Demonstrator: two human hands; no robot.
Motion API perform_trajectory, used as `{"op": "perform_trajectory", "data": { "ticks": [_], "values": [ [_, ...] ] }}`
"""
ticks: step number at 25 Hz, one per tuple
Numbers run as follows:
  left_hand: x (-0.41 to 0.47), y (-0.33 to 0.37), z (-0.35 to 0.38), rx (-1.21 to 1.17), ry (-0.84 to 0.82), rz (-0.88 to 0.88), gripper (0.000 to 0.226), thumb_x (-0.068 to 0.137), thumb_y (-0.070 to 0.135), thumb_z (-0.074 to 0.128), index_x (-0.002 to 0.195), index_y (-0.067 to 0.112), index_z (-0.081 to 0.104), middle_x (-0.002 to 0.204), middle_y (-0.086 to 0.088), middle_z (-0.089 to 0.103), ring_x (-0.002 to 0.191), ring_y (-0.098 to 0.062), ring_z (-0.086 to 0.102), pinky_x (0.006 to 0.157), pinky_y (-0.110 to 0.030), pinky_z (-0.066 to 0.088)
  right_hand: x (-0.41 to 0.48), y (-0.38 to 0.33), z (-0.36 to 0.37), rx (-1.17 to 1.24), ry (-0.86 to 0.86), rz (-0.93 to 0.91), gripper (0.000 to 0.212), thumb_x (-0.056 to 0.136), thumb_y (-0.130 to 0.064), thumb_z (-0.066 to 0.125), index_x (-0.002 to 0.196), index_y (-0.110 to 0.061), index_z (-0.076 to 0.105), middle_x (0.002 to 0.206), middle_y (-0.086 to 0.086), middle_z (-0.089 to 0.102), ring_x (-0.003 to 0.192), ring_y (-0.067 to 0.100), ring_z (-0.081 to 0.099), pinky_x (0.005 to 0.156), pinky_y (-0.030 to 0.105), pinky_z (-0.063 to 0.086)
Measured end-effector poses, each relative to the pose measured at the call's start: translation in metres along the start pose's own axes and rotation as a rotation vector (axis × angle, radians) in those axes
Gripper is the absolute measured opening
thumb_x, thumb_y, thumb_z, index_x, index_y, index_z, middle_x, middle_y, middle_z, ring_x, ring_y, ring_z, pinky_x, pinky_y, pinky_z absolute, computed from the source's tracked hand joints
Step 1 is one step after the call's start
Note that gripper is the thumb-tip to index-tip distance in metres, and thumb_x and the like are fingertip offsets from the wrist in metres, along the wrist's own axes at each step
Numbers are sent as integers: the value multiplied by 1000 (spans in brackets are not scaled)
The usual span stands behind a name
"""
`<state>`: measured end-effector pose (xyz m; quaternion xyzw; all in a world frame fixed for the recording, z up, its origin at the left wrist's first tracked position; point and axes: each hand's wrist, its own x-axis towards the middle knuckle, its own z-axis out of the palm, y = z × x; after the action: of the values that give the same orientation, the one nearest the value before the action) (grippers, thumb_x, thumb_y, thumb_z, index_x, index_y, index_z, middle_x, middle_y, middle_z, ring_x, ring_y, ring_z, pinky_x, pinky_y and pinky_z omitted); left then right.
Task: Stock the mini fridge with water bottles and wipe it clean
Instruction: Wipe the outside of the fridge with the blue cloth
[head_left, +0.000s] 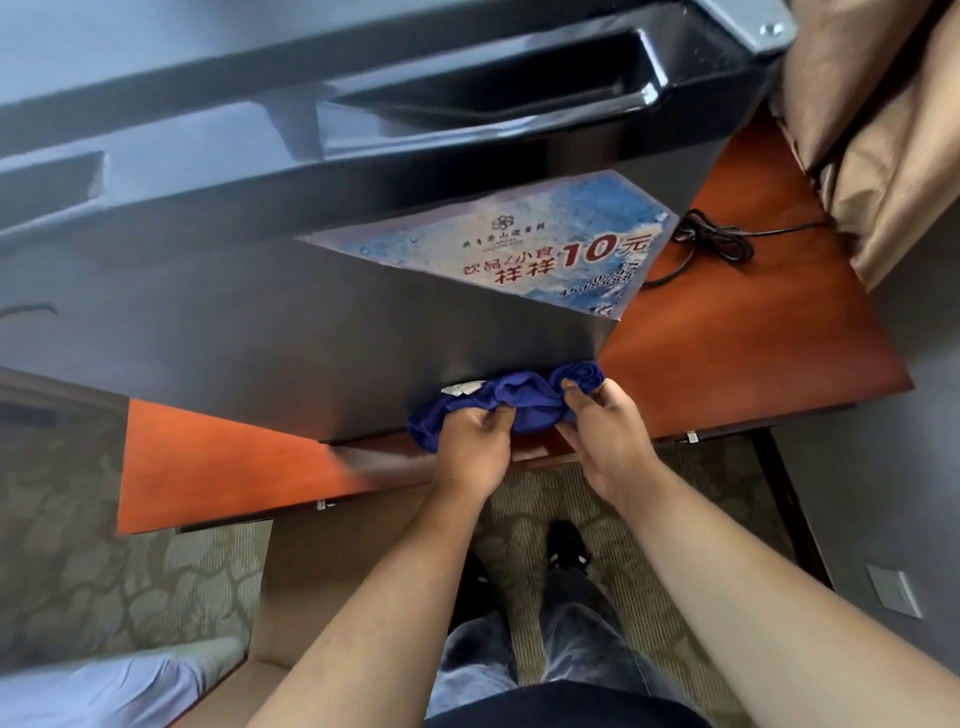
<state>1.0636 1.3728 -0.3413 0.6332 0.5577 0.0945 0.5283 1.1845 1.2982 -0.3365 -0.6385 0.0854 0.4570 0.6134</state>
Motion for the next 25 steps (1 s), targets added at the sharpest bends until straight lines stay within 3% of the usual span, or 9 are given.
{"op": "perform_trajectory", "data": {
  "ticks": [3,5,8,11,13,18,23,25],
  "values": [
    [1,1,4,-2,20,-37,49,100,34,61,72,-6,58,61,-5,55,58,-14,49,61,-40,46,-1,-1,0,0,0,8,21,104,-9,54,123,-6,63,122,13,71,92,14,71,74,25,59],
    [-9,13,2,-7,40,6,51,101,36,61,65,1,52,55,-1,46,52,-12,41,55,-35,36,-11,-8,-1,33,-10,-38,22,104,-8,54,124,-6,62,121,13,70,97,16,72,73,24,60],
    [-30,43,-9,-30,67,144,54,101,37,61,58,10,43,50,5,38,48,-9,33,52,-34,28,-36,-31,-3,85,-30,-209,21,102,-12,59,122,-6,64,123,16,70,116,31,68,97,43,58],
    [-55,85,-25,-92,83,256,56,101,37,61,54,13,41,47,8,39,47,-8,34,51,-33,28,-70,-64,6,89,-7,-386,23,92,-25,67,109,-11,69,115,17,73,114,38,67,103,58,51],
    [-74,115,-36,-144,97,321,57,101,36,62,52,17,38,46,8,36,46,-9,32,49,-31,25,-92,-87,12,117,-5,-499,21,89,-26,68,104,-13,69,111,17,73,111,39,67,102,55,53],
    [-105,156,-50,-250,122,491,55,101,25,62,52,17,38,46,11,33,45,-7,30,47,-23,25,-124,-131,15,105,-53,-716,4,94,-21,66,92,-21,69,91,-3,71,89,13,65,82,31,53],
    [-94,145,-49,-212,135,455,54,100,28,62,57,3,42,49,-4,37,49,-10,36,50,-32,27,-115,-119,13,45,-10,-729,6,99,-19,63,95,-17,67,90,0,70,87,12,63,81,32,52],
    [-87,133,-42,-194,122,385,56,100,30,63,54,6,41,48,1,36,49,-8,34,50,-31,26,-105,-105,11,30,11,-694,6,100,-17,63,97,-13,66,91,5,69,87,14,63,82,37,52]
  ]
}}
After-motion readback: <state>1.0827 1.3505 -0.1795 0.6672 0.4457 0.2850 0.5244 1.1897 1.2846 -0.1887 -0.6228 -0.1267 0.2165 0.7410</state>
